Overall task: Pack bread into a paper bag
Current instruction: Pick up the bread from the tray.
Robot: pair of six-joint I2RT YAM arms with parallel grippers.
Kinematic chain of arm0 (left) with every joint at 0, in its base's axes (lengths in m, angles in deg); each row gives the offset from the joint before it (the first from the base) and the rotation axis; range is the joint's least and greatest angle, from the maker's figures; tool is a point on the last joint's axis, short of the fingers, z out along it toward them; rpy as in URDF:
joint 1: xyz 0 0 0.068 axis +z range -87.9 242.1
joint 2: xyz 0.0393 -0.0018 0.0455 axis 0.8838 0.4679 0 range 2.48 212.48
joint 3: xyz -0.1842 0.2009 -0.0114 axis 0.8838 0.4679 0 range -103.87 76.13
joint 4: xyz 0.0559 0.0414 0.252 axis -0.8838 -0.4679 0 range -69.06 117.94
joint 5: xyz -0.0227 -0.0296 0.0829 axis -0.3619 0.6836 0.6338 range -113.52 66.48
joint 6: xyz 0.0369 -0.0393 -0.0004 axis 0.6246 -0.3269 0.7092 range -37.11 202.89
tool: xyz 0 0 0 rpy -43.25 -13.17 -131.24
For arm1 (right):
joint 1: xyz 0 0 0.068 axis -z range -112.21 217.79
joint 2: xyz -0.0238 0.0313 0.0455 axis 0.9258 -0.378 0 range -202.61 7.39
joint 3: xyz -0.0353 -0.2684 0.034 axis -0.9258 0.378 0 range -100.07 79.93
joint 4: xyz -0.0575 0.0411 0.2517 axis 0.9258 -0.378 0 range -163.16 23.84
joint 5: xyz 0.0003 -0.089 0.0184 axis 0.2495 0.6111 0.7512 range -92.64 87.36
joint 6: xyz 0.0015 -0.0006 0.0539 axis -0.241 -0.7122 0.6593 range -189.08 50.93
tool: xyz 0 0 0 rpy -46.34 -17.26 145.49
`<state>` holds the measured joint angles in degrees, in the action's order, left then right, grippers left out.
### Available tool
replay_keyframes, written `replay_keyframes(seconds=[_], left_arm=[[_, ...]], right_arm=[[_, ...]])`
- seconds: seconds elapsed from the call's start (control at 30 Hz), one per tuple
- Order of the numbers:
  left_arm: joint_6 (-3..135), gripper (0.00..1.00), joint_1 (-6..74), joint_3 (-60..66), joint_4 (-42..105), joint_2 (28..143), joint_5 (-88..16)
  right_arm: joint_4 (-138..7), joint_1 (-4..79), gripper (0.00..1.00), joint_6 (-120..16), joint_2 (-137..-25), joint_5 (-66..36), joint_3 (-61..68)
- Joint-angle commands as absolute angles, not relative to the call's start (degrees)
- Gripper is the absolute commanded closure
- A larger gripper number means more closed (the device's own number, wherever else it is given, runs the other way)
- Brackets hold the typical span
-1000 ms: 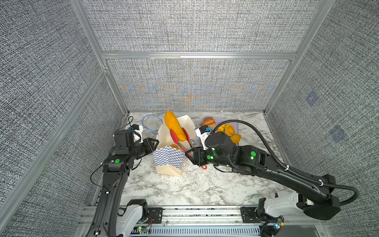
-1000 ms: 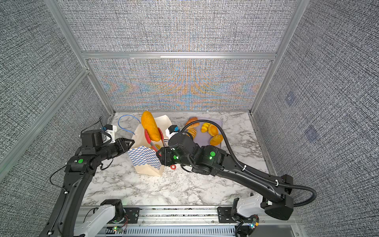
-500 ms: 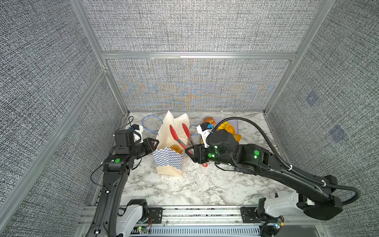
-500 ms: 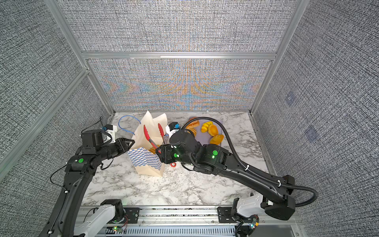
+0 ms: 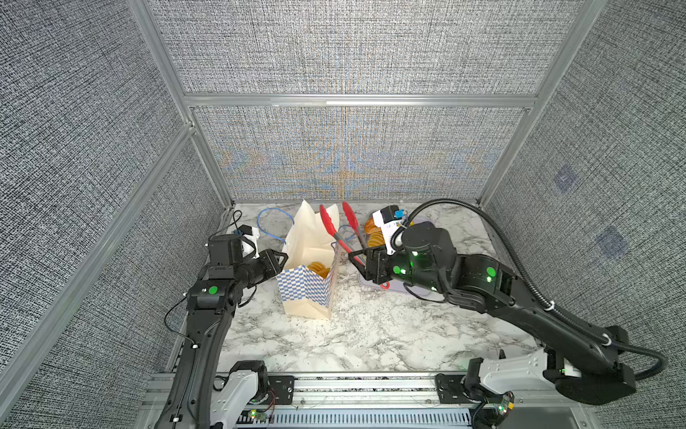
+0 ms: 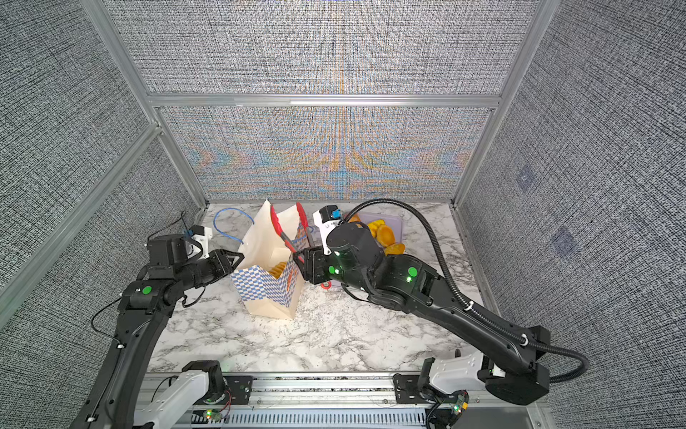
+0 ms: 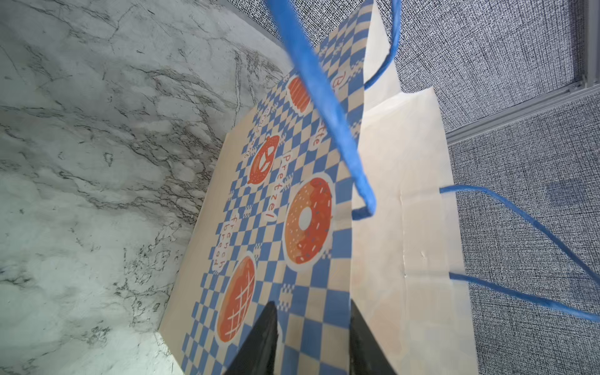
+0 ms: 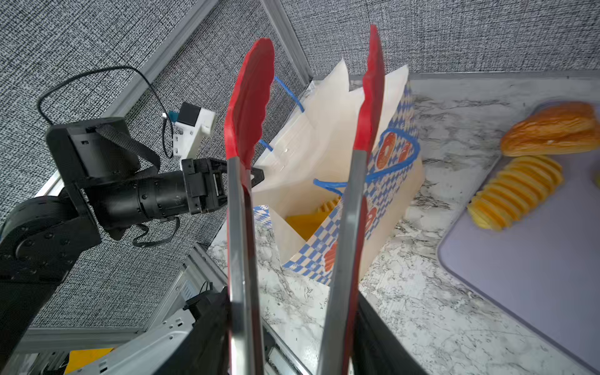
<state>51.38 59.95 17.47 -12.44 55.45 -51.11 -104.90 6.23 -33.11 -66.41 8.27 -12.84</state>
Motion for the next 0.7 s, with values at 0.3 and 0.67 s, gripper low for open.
replay_keyframes(seconds=[0.3, 0.67], left_arm=[[52.0, 0.65, 59.9, 16.8, -11.7, 55.5, -51.7], [52.1, 0.65, 59.9, 16.9, -11.9, 55.6, -51.6]], right_arm=[[-107.8, 16.2, 0.44, -36.1, -57.9, 9.5, -6.7], [-108.2, 29.9, 0.44, -32.1, -55.7, -1.4, 5.7]])
